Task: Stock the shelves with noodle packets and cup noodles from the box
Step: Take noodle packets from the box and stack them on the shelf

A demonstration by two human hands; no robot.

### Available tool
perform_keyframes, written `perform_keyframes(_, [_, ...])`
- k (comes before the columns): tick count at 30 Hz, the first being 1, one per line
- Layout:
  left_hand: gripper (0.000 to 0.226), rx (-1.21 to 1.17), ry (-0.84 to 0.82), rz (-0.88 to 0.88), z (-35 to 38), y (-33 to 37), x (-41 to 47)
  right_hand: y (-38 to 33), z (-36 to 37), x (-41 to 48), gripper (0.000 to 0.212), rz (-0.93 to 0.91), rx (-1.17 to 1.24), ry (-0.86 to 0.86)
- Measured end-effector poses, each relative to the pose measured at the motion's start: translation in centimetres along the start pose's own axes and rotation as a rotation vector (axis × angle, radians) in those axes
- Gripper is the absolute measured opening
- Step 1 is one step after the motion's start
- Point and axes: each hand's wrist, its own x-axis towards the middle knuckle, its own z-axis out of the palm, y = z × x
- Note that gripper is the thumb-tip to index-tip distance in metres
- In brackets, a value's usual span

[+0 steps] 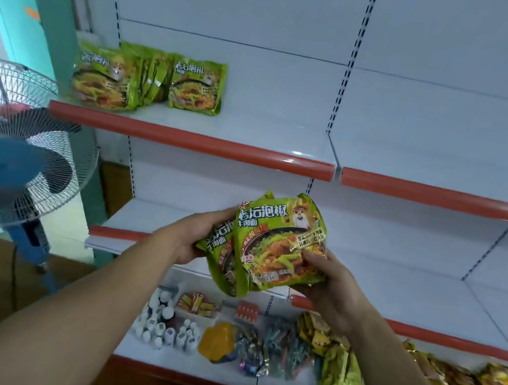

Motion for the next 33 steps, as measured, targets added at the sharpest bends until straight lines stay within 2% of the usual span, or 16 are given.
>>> perform_keyframes(4, [0.046, -0.069, -0.013, 0.004, -2.7, 2.8, -0.3, -1.5, 3.7, 2.0, 0.049, -0.095, 0.021, 0.001])
perform_keyframes(8, [0.048, -0.269, 0.025, 0.204, -6.1, 6.1, -0.6, -2.9, 7.7, 4.3, 0.04, -0.191, 0.102, 0.018])
perform_keyframes(10, [0.055, -0.321, -0.022, 0.311, -7.6, 8.0, -0.9, -3.7, 9.9, 5.6, 0.046, -0.246, 0.165, 0.04])
perform_keyframes(12, [0.049, -0.302, -0.107, 0.4, -8.8, 10.0, -1.5, -4.4, 12.3, 6.8, 0.052, -0.298, 0.201, 0.057])
perform_keyframes(14, [0.043, -0.188, -0.143, 0.451, -10.2, 11.5, -1.7, -4.9, 14.7, 8.0, 0.054, -0.344, 0.219, 0.065])
perform_keyframes(17, [0.081, -0.019, -0.044, 0.415, -11.7, 12.8, -1.9, -5.3, 17.0, 9.4, 0.051, -0.394, 0.203, 0.062])
perform_keyframes(18, [0.087, -0.002, -0.023, 0.404, -12.5, 13.1, -1.9, -5.3, 17.8, 9.9, 0.048, -0.404, 0.193, 0.066])
perform_keyframes(24, [0.092, -0.071, 0.049, 0.396, -15.5, 14.4, 0.1, -5.8, 21.2, 12.6, 0.031, -0.419, 0.063, 0.094])
perform_keyframes(27, [0.121, -0.055, 0.084, 0.441, -16.2, 15.2, 2.0, -6.6, 21.8, 14.3, 0.032, -0.419, 0.025, 0.103])
perform_keyframes(33, [0.153, -0.061, 0.159, 0.539, -16.2, 18.3, 5.1, -9.6, 21.8, 18.6, 0.032, -0.445, -0.019, 0.055])
